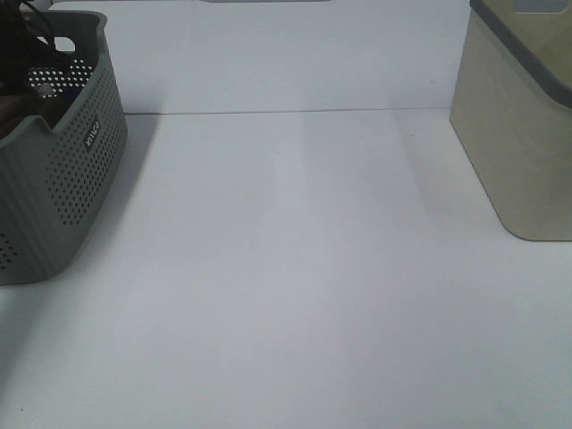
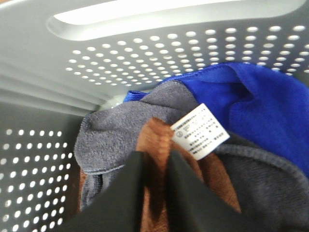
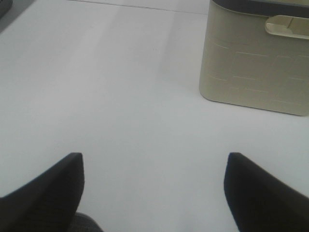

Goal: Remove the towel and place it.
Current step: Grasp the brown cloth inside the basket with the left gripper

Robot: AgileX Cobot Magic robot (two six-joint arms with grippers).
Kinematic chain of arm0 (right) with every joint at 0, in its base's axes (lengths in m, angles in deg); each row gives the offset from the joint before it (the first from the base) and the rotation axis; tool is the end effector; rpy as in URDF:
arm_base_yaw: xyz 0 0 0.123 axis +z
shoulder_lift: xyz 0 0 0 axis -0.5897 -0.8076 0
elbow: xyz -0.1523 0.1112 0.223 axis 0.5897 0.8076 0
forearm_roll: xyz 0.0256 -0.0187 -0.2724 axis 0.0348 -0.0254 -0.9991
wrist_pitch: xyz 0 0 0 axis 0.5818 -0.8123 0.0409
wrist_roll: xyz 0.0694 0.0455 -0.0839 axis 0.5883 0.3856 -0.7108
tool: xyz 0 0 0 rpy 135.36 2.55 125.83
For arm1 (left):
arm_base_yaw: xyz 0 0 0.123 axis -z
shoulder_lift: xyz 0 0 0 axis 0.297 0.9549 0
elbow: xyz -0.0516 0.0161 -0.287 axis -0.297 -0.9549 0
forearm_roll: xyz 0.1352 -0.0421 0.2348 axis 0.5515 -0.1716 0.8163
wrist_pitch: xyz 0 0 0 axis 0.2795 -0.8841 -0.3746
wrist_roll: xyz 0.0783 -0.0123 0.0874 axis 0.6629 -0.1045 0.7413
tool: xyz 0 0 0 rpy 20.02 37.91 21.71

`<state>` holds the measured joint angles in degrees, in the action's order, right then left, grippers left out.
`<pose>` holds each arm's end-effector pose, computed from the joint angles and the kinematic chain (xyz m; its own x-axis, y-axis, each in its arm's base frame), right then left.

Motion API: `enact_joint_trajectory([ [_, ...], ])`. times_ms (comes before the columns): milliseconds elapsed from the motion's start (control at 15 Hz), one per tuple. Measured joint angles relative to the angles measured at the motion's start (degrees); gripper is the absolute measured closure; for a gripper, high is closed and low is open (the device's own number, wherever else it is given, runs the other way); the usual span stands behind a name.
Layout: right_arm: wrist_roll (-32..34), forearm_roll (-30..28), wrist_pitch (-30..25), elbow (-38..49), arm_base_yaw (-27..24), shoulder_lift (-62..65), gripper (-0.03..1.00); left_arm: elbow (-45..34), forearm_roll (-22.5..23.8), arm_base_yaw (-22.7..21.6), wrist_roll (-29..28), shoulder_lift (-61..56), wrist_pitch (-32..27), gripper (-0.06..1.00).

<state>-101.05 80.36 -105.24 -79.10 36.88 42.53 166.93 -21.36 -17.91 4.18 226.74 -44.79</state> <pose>0.0296 0.0159 0.2766 -0.4340 -0.1300 -0.8915 -0.1856 0.9812 -0.0527 0.5819 0.0374 0.1805 -0.8490 0.0853 -0.5214 -0.0708 0.9596 0.2723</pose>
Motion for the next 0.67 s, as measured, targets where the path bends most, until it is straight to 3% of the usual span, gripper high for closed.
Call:
enact_joint_trajectory([
  [133,0.00,0.00,0.00,0.00,0.00,0.00,0.21,0.00,-0.57,0.00,0.29,0.00,-0.06,0.94],
  [467,0.00,0.00,0.00,0.00,0.00,0.00,0.21,0.97,-0.97,0.00,1.55,0.00,-0.80,0.94],
  [667,0.00,-0.06,0.00,0.00,0.00,0.00,0.21,6.65,-2.52,0.11,2.12,0.00,-5.04,0.94],
])
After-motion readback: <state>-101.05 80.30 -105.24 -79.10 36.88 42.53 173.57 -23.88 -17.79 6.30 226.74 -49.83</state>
